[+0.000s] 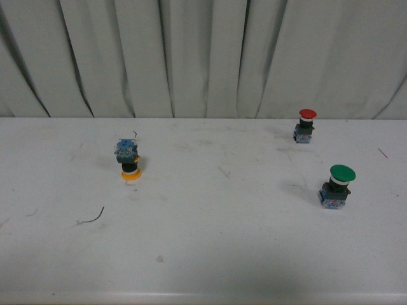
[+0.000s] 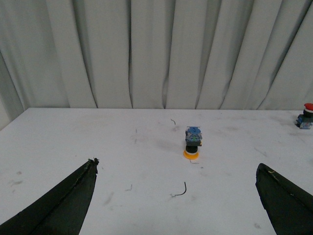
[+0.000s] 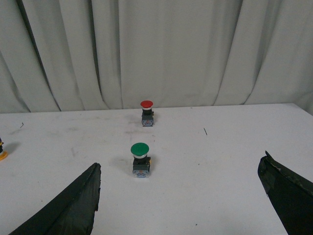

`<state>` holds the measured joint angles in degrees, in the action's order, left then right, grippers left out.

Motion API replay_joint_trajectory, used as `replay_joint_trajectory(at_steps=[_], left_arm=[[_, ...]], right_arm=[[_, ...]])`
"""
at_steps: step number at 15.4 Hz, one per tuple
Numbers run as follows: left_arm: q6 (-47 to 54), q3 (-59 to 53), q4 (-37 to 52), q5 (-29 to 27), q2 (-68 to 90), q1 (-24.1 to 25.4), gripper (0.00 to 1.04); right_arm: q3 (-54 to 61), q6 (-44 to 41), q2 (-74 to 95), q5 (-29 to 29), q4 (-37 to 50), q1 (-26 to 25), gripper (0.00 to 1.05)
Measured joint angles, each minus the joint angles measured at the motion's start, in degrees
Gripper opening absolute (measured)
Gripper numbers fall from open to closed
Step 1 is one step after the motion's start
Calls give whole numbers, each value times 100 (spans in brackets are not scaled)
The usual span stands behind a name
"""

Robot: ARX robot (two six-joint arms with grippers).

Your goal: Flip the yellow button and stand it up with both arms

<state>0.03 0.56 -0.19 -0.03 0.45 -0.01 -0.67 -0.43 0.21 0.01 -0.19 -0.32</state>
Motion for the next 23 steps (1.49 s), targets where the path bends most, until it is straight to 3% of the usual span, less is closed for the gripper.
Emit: replay_joint_trajectory(at_steps=[18,19,20,21,23], left_arm=[[2,0,0,0,0,0,98],[-170,76,-310,-304,66,-107,98],[-798,444,-931,-1478,726,-627,98],[-1296,647,-378,-1860,1366,-605,98],[-1528,1023,1158,-1342,2688,20,98]], right_arm=[[0,0,0,0,0,0,98],[0,0,0,0,0,0,98],[0,2,0,13,-2,0,98],[0,0,0,-7,4,0,98],[0,0,0,-4,-2,4,98]])
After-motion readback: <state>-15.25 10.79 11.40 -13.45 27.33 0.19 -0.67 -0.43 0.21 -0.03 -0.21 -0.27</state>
